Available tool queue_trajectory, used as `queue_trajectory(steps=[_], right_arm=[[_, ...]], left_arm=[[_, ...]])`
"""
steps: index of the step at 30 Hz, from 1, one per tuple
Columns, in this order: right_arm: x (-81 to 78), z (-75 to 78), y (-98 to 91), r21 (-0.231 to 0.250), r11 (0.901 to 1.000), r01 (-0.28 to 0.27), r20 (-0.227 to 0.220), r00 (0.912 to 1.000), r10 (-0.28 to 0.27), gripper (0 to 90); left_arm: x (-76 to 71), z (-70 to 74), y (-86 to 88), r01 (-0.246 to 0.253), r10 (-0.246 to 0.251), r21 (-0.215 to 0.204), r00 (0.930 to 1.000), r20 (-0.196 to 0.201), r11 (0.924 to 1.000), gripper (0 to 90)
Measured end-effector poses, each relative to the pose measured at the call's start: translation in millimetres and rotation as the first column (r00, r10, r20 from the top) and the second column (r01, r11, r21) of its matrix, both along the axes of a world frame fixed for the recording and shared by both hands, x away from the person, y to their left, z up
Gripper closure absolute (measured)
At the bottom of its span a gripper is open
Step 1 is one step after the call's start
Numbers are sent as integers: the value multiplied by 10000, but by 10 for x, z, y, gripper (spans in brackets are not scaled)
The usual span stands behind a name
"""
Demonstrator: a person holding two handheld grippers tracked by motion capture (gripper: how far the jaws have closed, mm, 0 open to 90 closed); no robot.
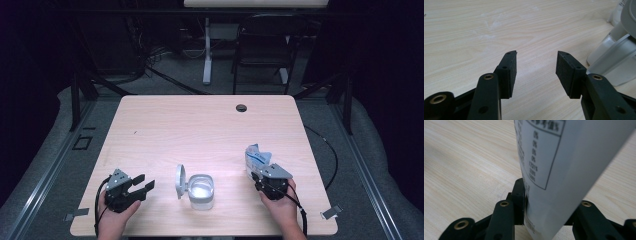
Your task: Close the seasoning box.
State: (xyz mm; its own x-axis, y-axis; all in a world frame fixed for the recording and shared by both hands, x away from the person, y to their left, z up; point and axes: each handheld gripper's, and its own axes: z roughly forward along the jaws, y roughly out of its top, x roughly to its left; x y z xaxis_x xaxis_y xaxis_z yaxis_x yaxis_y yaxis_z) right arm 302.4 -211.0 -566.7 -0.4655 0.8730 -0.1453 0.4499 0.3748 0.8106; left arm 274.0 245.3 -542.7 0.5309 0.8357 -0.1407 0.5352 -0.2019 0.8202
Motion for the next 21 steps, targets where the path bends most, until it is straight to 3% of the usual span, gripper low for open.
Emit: queue_trajectory(steps=[21], right_arm=[[-105, 23, -84, 283, 9996, -58, -70, 10000, 60, 589]], left_arm=[[1, -6, -10, -10, 10, -26, 10000, -38, 10000, 516]])
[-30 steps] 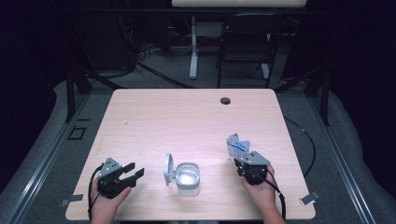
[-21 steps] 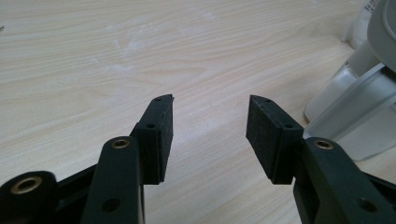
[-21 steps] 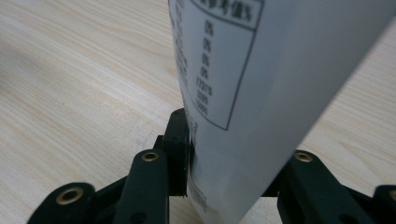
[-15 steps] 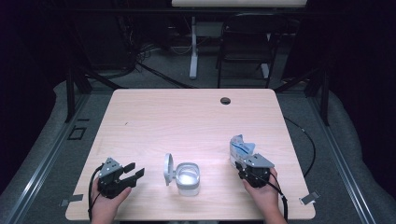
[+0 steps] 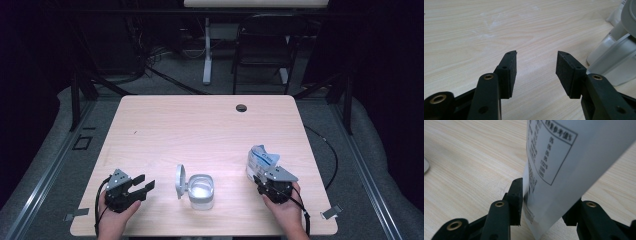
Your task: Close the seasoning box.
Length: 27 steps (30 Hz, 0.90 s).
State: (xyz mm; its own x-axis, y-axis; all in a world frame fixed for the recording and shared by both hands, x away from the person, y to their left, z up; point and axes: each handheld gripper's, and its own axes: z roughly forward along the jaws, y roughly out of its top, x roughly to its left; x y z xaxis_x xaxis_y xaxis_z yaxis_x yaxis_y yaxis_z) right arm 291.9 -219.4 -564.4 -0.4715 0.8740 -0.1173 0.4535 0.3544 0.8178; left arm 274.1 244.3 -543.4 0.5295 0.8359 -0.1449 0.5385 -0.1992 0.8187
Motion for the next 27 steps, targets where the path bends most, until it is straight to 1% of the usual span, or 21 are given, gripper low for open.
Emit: queue_trajectory(steps=[4, 6, 14, 22, 27], right_arm=[[-21, 3, -6, 7, 10000, -50, 63, 10000, 50, 581], [-30, 9, -12, -31, 9999, -134, 42, 9999, 134, 578], [-79, 31, -15, 18, 9996, -297, -9, 9996, 297, 554], [-123, 59, -6, 34, 9994, -348, -14, 9994, 348, 521], [-164, 63, -3, 90, 9996, -273, -14, 9996, 273, 492]], left_arm=[[9, -6, -14, 37, -37, 12, 10000, 0, 10000, 516], [13, -7, -16, 59, -59, 69, 10000, -28, 10000, 516], [20, -15, -32, 59, -59, 21, 10000, -53, 10000, 516], [23, -14, -23, 53, -53, -26, 10000, -43, 10000, 517], [25, -20, -31, 75, -75, -24, 10000, -56, 10000, 517]])
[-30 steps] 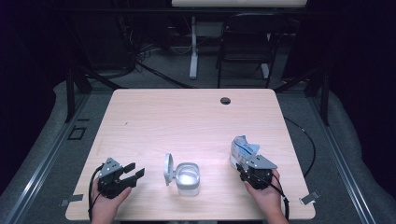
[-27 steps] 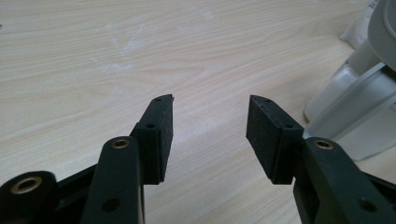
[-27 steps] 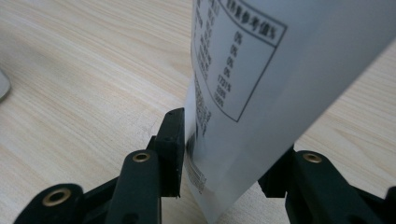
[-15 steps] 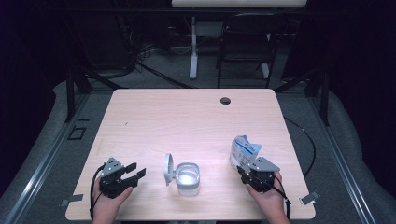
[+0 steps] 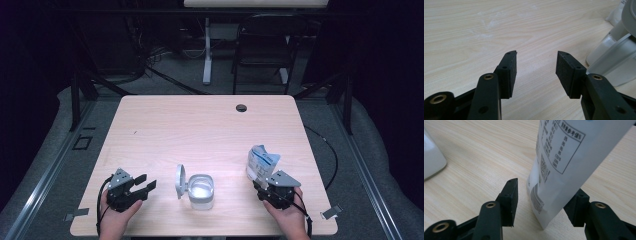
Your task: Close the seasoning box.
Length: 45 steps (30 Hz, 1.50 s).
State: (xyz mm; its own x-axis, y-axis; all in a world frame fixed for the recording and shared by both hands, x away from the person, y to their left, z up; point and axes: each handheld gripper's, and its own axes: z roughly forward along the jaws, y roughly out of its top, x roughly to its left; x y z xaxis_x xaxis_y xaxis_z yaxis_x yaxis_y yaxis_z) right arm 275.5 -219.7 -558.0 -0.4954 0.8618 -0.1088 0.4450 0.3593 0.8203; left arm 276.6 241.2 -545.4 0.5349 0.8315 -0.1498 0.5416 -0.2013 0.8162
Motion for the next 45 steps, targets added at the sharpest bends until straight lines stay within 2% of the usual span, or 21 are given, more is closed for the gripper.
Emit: queue_trajectory(steps=[16, 19, 24, 27, 32, 34, 40, 45], right_arm=[[-134, 16, -109, 284, 9996, 86, 116, 9999, -90, 455], [-147, 32, -119, 303, 9994, 156, 124, 9998, -160, 453], [-165, 51, -122, 735, 9973, 90, 15, 10000, -92, 452], [-178, 71, -102, 705, 9975, 23, 119, 9999, -32, 452], [-189, 64, -75, 567, 9984, -31, 129, 9999, 24, 451], [-184, 49, -77, 647, 9979, -12, 119, 9999, 5, 451], [-185, 46, -80, 501, 9987, -70, 28, 10000, 69, 452], [-182, 42, -83, 485, 9988, -26, 2, 10000, 26, 452]], left_arm=[[-29, 39, -32, 85, -84, -53, 9999, 91, 10000, 520], [-39, 59, -52, 160, -159, -116, 9998, 92, 9998, 525], [-76, 132, -113, 418, -415, -103, 9988, 274, 9991, 547], [-104, 177, -163, 614, -609, -127, 9975, 345, 9980, 567], [-137, 243, -234, 1079, -1072, -123, 9930, 487, 9941, 630], [-144, 262, -260, 1145, -1140, -74, 9922, 504, 9934, 648], [-169, 319, -313, 1334, -1330, -51, 9898, 503, 9911, 724], [-198, 362, -338, 1454, -1455, 62, 9882, 487, 9894, 832]])
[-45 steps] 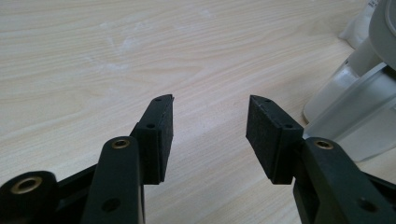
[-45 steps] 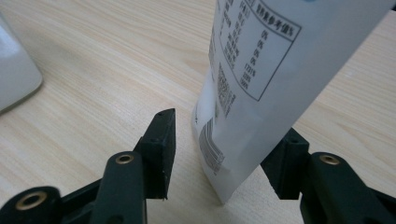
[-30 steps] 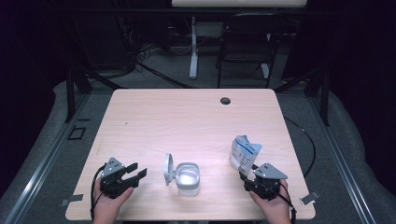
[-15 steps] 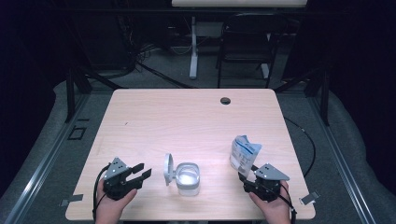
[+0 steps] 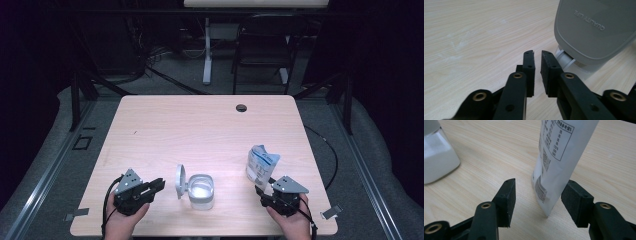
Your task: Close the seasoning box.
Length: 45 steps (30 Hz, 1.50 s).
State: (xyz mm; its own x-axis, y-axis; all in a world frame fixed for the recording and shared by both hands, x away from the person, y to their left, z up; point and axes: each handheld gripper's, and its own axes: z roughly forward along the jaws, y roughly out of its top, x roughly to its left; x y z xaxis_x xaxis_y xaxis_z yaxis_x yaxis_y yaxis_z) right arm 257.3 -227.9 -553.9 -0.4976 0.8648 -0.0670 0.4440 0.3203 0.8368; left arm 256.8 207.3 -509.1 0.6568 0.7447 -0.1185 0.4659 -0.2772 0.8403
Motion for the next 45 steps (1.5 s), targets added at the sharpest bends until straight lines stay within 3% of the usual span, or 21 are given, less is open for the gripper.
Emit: queue_trajectory(steps=[4, 35, 45], right_arm=[[1, -3, 0, 49, 10000, 10, 7, 10000, -10, 452], [-2, -15, 6, 4, 10000, 10, -133, 9999, -9, 452], [3, -16, 4, 18, 10000, 14, -108, 9999, -14, 452]], left_arm=[[-17, 47, -10, 153, -153, -5, 9999, 63, 9999, 900], [-81, 226, -302, 1234, -1223, -394, 9921, 293, 9916, 900], [-72, 246, -350, 1284, -1271, -419, 9914, 324, 9908, 900]])
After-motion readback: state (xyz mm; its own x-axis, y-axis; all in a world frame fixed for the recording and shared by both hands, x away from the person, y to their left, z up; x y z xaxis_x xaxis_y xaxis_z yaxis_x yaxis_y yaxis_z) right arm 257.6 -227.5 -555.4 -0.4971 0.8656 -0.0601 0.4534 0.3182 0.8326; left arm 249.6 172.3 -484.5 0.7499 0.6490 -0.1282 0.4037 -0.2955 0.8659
